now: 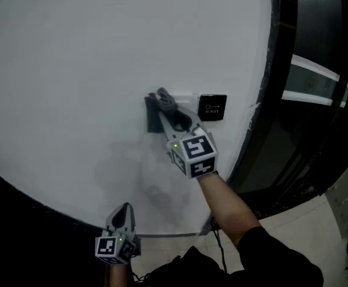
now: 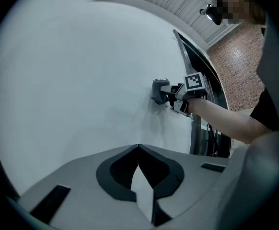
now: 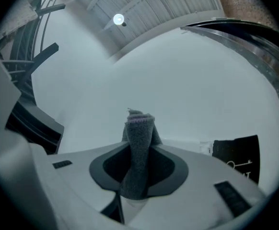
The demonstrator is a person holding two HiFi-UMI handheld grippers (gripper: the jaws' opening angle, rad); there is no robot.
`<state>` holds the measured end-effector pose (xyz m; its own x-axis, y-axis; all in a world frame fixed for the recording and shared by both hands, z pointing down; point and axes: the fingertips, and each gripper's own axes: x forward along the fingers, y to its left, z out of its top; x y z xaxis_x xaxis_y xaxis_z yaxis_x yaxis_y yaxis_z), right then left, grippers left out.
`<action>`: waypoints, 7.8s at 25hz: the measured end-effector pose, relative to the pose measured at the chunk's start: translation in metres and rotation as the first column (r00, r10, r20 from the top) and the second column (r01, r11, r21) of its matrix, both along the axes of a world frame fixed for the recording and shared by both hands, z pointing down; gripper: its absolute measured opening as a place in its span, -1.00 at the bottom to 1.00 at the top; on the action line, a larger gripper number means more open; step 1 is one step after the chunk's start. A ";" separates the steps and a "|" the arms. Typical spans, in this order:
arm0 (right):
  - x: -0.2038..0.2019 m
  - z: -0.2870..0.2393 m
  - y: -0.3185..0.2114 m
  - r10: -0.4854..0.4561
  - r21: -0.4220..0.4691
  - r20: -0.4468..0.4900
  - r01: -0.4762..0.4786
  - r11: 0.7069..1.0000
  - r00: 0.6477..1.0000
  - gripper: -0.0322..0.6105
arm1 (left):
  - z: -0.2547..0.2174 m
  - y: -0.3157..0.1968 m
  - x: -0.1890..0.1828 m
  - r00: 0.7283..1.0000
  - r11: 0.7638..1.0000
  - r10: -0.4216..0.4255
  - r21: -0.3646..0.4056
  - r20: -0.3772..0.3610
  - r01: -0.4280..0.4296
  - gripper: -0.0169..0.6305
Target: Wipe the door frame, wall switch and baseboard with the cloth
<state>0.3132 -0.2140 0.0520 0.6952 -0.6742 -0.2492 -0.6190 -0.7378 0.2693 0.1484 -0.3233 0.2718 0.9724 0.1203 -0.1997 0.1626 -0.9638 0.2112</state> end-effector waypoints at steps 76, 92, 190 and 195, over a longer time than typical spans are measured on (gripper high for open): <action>0.029 0.051 0.116 0.269 -0.568 -0.600 -0.638 0.520 0.753 -0.61 | 0.013 0.086 0.020 0.971 0.970 0.218 0.089 0.102 -0.227 -0.95; -0.009 -0.028 0.033 0.230 -0.424 -0.753 -0.723 0.545 0.616 -0.61 | 0.007 0.048 0.015 0.983 0.982 0.168 0.076 0.068 -0.173 -0.95; -0.018 0.001 0.326 0.503 -0.340 -0.554 -0.732 0.591 0.663 -0.61 | 0.000 0.120 0.038 0.974 0.972 0.225 0.062 0.007 -0.225 -0.95; -0.003 -0.024 0.322 0.467 -0.359 -0.646 -0.781 0.512 0.603 -0.61 | 0.002 0.128 0.033 0.971 0.967 0.237 0.096 0.017 -0.237 -0.95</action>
